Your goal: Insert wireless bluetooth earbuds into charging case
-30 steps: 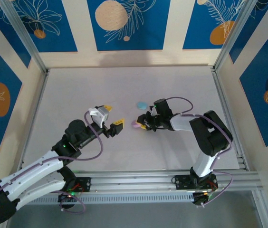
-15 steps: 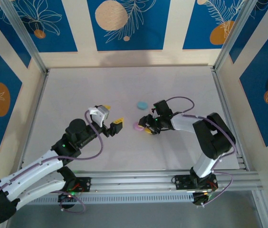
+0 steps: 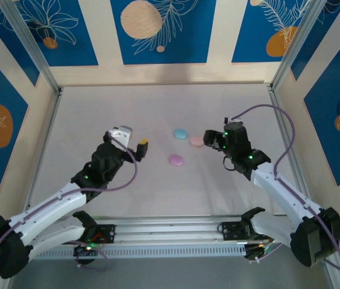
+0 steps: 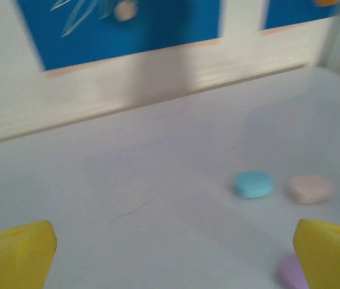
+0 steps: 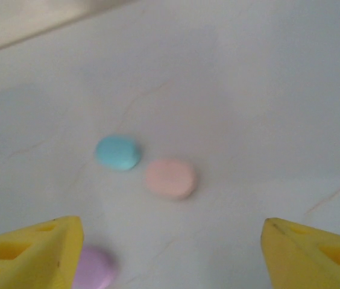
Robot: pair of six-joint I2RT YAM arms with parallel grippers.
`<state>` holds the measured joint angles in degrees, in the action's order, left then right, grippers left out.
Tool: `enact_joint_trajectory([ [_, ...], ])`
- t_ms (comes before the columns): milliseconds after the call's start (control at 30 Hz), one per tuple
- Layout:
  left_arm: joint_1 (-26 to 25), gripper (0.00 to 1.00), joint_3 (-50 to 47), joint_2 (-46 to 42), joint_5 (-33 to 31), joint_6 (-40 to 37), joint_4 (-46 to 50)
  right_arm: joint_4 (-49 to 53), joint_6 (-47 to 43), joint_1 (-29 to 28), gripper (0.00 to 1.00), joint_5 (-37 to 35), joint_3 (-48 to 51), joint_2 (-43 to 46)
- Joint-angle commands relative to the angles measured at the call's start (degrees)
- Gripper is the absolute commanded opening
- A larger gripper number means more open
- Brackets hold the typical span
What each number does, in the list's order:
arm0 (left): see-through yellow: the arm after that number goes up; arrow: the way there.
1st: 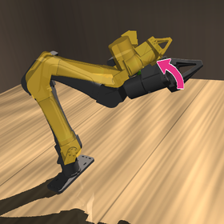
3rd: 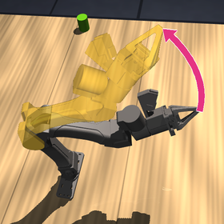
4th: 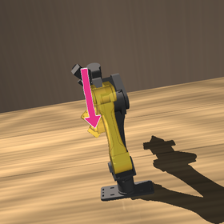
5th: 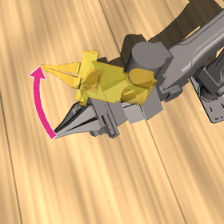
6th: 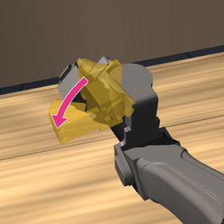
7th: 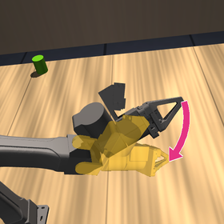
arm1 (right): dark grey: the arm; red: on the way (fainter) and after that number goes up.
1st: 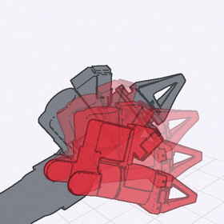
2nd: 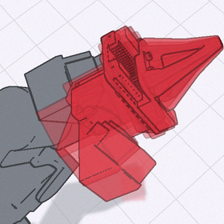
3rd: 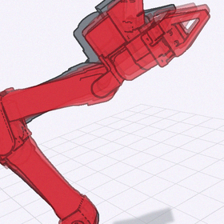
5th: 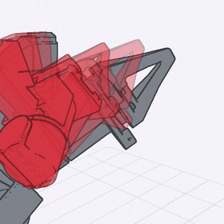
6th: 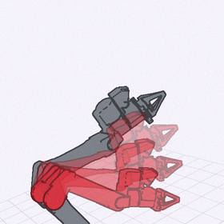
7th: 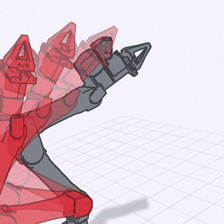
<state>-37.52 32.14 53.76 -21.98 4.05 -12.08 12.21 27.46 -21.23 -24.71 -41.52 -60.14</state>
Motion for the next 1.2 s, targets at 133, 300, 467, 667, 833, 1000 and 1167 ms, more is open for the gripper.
enact_joint_trajectory([
  [133,15.83,1.00,-4.11,8.39,-9.91,-0.25,-6.25,-21.05,-18.44,14.59,0.78,9.18,10.88,-9.06],
  [300,19.65,1.00,-7.88,13.01,-8.92,-4.69,-13.39,-43.25,-24.02,15.43,0.78,18.63,17.13,-14.83],
  [467,21.95,1.00,-12.53,20.60,-2.96,-6.05,-29.86,-47.61,-28.89,15.70,0.76,22.07,15.47,-19.96],
  [667,24.22,1.00,-9.94,25.73,2.31,-9.34,-30.21,-58.82,-27.14,19.74,0.78,28.11,20.79,-21.36],
  [833,26.87,1.00,-16.56,31.06,4.25,-9.88,-49.76,-65.90,-23.87,20.09,0.79,22.18,20.70,-27.64],
  [1000,29.16,1.00,-17.47,35.15,6.23,-7.33,-53.42,-59.70,-21.57,21.11,0.99,18.79,18.03,-27.33],
  [1167,32.06,1.00,-11.59,36.01,7.36,-4.72,-44.07,-60.25,-20.96,20.18,0.99,14.19,18.53,-27.12],
])
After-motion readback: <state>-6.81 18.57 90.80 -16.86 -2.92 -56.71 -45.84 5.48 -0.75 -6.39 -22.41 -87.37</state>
